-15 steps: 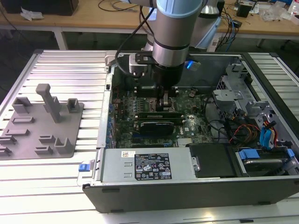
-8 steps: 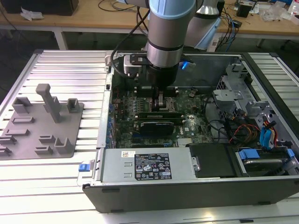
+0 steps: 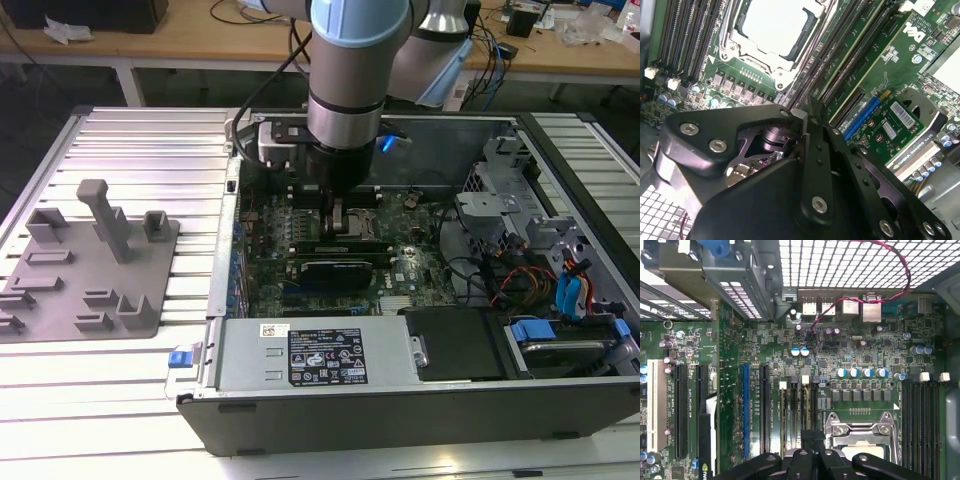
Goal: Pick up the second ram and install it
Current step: 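Press down the second ram until it locks into place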
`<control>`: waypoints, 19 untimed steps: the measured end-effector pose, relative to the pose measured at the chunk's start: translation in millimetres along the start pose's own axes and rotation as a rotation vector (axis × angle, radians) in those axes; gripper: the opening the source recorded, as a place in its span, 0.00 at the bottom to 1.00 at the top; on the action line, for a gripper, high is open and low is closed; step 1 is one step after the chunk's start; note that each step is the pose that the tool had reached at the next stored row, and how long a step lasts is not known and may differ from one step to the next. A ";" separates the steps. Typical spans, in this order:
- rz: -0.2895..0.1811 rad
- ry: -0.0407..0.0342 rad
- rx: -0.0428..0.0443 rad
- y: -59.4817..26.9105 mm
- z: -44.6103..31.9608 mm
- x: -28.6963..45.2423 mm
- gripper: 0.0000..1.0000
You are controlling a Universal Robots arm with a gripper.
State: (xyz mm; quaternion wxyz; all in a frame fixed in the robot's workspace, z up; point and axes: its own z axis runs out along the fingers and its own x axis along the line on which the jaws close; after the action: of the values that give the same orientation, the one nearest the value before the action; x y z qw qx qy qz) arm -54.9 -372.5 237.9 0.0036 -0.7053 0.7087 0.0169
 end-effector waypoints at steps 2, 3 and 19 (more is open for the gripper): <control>0.000 0.0001 0.0000 0.9 1.4 0.2 0.08; 0.000 0.0000 0.0000 1.9 3.0 0.2 0.08; 0.000 -0.0003 0.0001 2.6 9.2 0.4 0.08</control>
State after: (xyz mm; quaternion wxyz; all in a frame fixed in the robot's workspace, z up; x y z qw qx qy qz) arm -57.7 -372.6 228.8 0.0037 -0.7052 0.7088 0.0170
